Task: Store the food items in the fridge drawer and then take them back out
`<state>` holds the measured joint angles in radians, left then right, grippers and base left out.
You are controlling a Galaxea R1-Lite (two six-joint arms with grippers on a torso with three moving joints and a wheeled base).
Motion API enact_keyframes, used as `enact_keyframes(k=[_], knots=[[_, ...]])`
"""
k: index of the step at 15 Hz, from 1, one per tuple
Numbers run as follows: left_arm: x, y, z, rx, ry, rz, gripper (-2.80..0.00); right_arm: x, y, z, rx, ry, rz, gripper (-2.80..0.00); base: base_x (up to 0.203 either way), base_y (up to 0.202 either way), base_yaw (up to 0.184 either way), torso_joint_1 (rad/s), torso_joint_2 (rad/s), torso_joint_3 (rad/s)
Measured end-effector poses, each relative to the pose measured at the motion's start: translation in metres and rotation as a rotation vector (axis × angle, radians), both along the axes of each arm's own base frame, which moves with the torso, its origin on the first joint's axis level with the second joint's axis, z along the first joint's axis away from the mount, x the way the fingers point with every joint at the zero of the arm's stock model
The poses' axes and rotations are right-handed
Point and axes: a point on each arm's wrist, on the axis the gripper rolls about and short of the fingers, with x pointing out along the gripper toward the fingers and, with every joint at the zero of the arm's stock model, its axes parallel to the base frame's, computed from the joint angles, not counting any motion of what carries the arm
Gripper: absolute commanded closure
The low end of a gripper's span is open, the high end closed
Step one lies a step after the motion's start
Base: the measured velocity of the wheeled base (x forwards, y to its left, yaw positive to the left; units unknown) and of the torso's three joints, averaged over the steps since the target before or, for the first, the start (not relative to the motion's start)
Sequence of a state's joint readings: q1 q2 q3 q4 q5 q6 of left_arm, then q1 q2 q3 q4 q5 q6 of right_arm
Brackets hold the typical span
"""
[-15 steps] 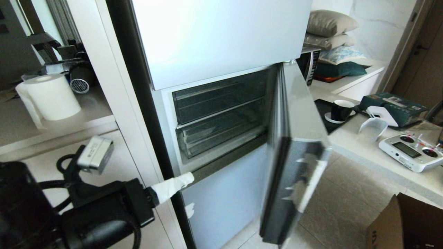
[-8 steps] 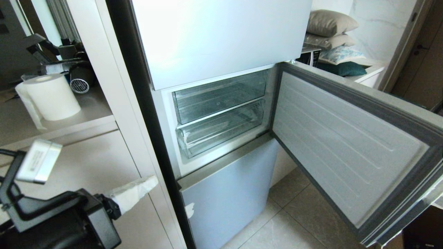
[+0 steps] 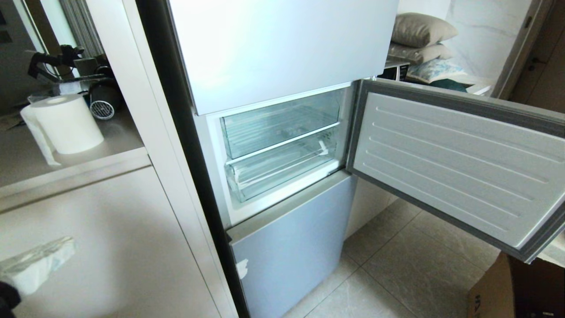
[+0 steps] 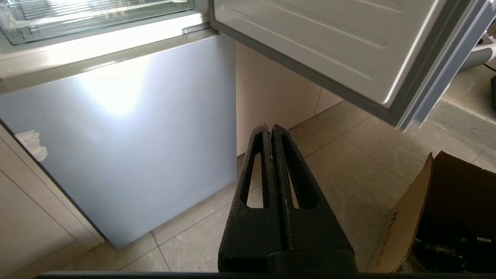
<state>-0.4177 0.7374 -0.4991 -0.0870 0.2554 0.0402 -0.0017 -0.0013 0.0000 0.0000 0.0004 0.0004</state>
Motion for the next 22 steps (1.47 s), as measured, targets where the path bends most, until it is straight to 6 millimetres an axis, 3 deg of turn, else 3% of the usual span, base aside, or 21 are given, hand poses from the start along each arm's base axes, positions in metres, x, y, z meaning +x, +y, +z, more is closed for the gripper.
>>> enact_keyframes(k=[5, 7, 9, 13, 16, 19, 22], knots=[[-0.034, 0.027, -0.047, 0.020, 0.044, 0.421, 0.00, 0.000, 0.000, 0.000, -0.015, 0.001, 0.002, 0.00, 0.000, 0.000, 0.000, 0.000, 0.00, 0.000], [-0.047, 0.029, -0.069, 0.030, 0.087, 0.483, 0.00, 0.000, 0.000, 0.000, -0.022, 0.000, 0.001, 0.00, 0.000, 0.000, 0.000, 0.000, 0.00, 0.000], [-0.057, 0.027, -0.088, 0.042, 0.109, 0.451, 0.00, 0.000, 0.000, 0.000, -0.016, 0.002, 0.000, 0.00, 0.000, 0.000, 0.000, 0.000, 0.00, 0.000], [-0.066, 0.022, -0.126, 0.019, 0.128, 0.231, 0.00, 0.000, 0.000, 0.001, -0.019, 0.002, 0.002, 0.00, 0.000, 0.000, 0.000, 0.000, 0.00, 0.000], [-0.070, 0.021, -0.137, 0.035, 0.105, 0.121, 0.00, -0.001, 0.000, 0.001, -0.013, 0.008, 0.000, 0.00, 0.000, 0.000, 0.000, 0.000, 0.00, 0.000], [-0.073, 0.020, -0.139, 0.091, 0.052, 0.070, 0.00, -0.001, 0.000, 0.031, 0.025, 0.020, 0.009, 0.00, 0.000, 0.000, 0.000, 0.000, 0.00, 0.000], [-0.080, 0.020, -0.140, 0.124, -0.049, 0.068, 0.00, 0.020, 0.001, 0.070, 0.078, 0.113, 0.043, 0.00, 0.000, 0.000, 0.000, 0.000, 0.00, 0.000]])
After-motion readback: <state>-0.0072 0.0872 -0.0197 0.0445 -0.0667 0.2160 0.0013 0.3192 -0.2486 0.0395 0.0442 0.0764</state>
